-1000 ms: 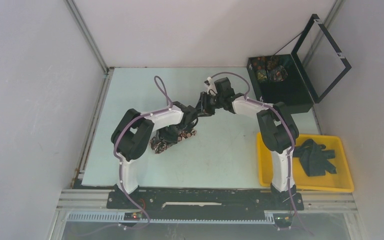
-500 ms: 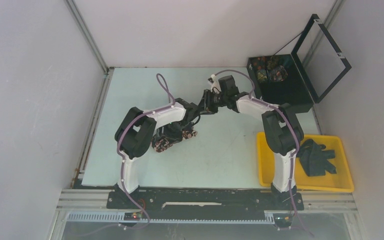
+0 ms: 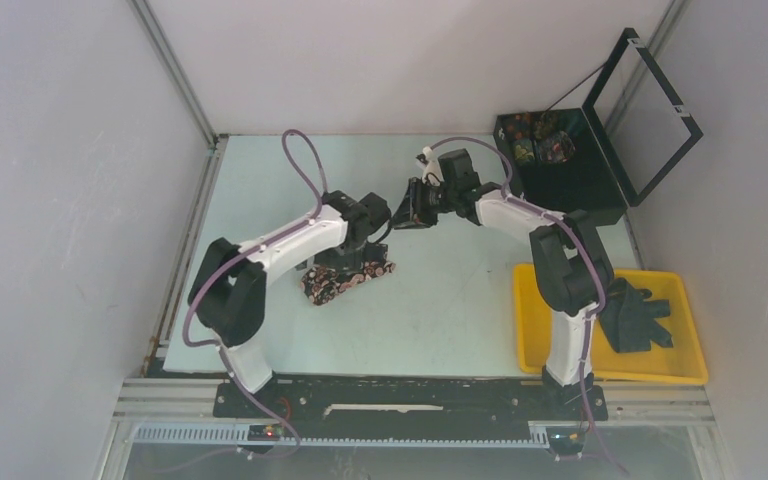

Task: Roll the ties
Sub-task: Roll the tie at the center of the board.

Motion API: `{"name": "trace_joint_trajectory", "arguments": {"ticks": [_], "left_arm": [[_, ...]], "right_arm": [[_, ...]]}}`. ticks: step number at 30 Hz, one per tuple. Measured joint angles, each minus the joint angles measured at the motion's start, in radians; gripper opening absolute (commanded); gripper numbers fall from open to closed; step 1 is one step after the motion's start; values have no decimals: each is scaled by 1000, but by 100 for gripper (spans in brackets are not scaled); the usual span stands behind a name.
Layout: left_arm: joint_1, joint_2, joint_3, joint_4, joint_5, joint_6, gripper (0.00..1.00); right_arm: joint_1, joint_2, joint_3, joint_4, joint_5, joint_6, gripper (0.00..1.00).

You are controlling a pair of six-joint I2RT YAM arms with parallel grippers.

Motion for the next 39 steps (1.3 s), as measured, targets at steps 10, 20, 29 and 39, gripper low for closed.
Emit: {"name": "trace_joint_trajectory", "arguments": {"ticks": [10, 20, 29, 39], "left_arm": [[-1, -276, -176, 42, -74, -27, 100], [-1, -650, -454, 194, -130, -43, 100], [13, -954, -689, 367, -76, -79, 94], [75, -1138, -895, 520, 79, -112, 79]], "right_arm": [[-5, -43, -3, -44, 4, -43, 29], [6, -47, -14, -74, 23, -84, 29], [68, -47, -12, -76, 32, -108, 28], [172, 46, 161, -142, 53, -125, 27]]}}
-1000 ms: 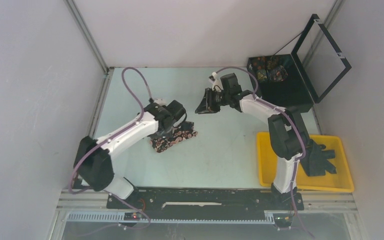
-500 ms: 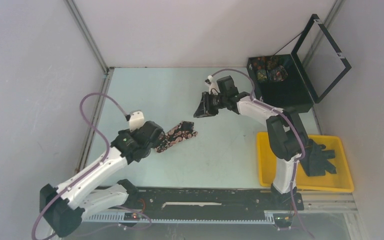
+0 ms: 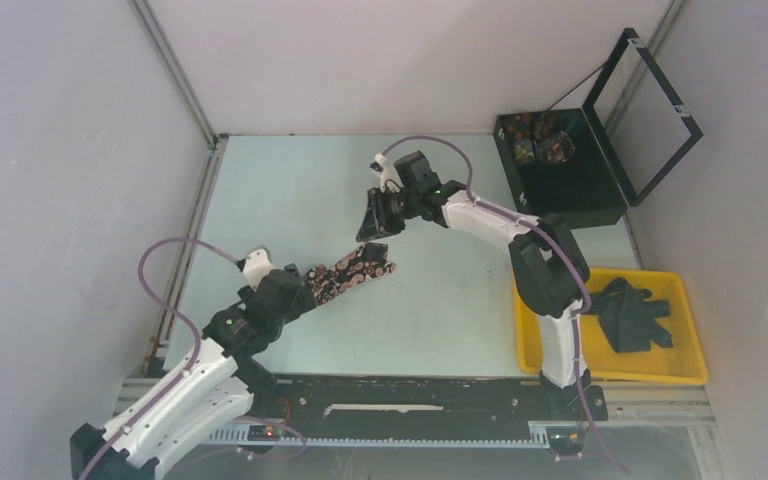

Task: Roll the ties
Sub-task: Roll the tie at the center of the board.

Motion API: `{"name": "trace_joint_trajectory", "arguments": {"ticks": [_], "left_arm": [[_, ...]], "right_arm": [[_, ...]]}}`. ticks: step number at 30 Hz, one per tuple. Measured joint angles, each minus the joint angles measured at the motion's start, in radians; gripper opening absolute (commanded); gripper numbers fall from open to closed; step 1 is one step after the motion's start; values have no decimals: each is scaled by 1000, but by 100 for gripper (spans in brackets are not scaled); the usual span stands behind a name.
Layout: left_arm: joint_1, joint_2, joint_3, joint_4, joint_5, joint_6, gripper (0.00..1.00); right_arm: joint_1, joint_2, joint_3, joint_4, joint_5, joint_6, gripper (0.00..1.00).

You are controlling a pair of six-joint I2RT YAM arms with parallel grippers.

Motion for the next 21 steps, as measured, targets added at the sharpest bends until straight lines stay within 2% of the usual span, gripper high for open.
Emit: {"name": "trace_joint_trajectory", "arguments": {"ticks": [14, 21], "left_arm": [[84, -40, -85, 60, 101, -43, 73], [111, -41, -98, 86, 122, -44, 72]], "right_arm": [[146, 176, 247, -121, 29, -2, 26], [195, 228, 307, -146, 32, 2, 25]]}}
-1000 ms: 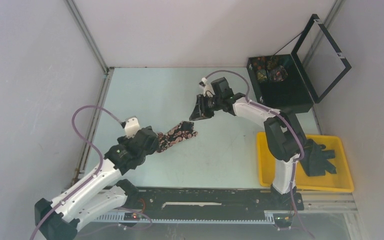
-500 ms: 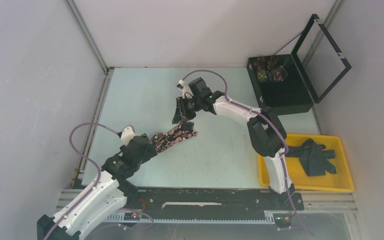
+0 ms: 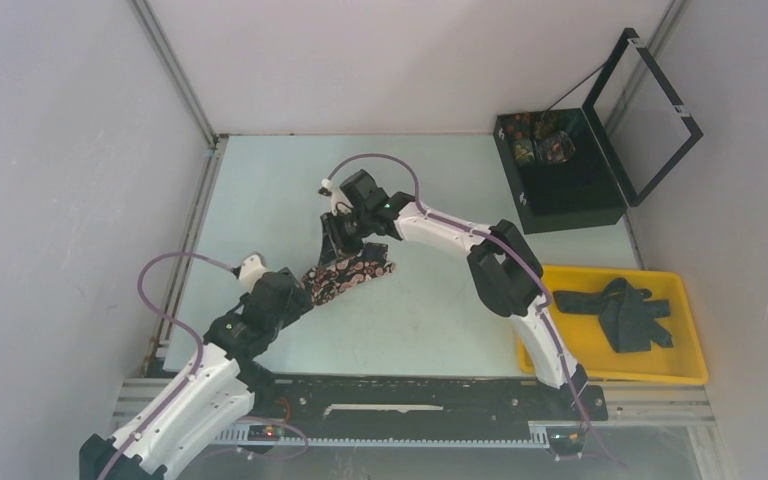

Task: Roll the ties
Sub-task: Roll the tie at the center of the board.

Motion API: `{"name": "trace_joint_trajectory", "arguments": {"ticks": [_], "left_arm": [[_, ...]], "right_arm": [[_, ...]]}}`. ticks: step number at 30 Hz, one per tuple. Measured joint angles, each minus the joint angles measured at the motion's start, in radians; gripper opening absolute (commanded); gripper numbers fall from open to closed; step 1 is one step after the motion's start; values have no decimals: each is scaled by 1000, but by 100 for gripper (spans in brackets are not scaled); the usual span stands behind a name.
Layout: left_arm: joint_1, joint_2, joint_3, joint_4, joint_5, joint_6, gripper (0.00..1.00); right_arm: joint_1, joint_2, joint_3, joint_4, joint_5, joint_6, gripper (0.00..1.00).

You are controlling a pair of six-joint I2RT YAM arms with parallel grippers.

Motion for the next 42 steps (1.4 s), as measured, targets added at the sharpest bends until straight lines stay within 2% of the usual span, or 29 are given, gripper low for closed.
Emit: {"name": "trace_joint_trajectory", "arguments": {"ticks": [17, 42], "left_arm": [[43, 12, -6, 78, 62, 1, 74], [99, 190, -47, 290, 184, -2, 76]], "right_arm": [[26, 38, 18, -24, 1, 3, 22], [-2, 38, -95, 49, -3, 3, 20]]}}
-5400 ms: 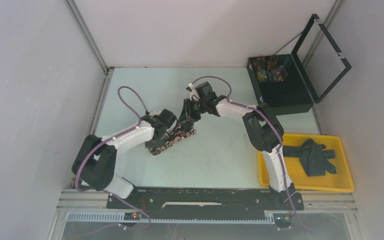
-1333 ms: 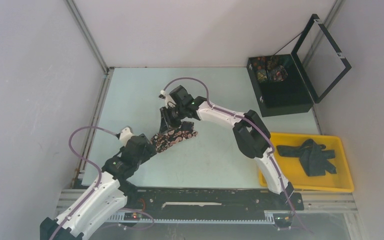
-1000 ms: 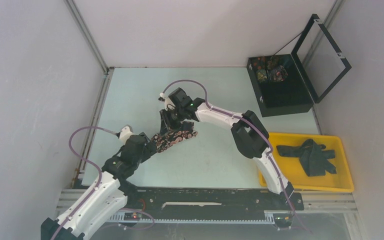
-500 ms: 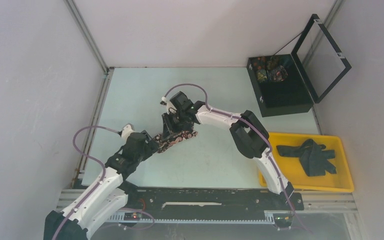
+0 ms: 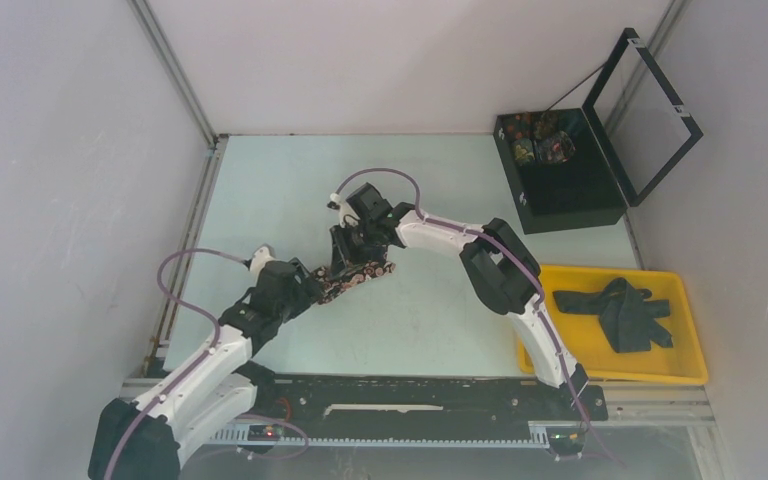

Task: Roll the ties
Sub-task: Roll the tie at the center of the board.

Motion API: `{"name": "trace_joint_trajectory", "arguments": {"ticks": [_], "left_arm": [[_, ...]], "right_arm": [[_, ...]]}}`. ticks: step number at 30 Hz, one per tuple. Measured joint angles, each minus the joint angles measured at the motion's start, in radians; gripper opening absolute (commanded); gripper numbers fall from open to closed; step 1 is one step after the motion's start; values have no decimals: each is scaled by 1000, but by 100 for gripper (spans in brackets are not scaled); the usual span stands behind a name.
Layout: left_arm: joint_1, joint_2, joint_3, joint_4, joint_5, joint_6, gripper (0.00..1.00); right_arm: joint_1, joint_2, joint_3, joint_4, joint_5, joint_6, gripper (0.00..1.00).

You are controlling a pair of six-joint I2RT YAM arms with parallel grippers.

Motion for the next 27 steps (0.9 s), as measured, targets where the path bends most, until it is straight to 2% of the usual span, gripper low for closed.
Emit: {"name": "trace_joint_trajectory", "arguments": {"ticks": [27], "left_arm": [[16, 229, 5, 185, 79, -24, 76]], "right_arm": [[-28, 11, -24, 27, -6, 3, 18]]}}
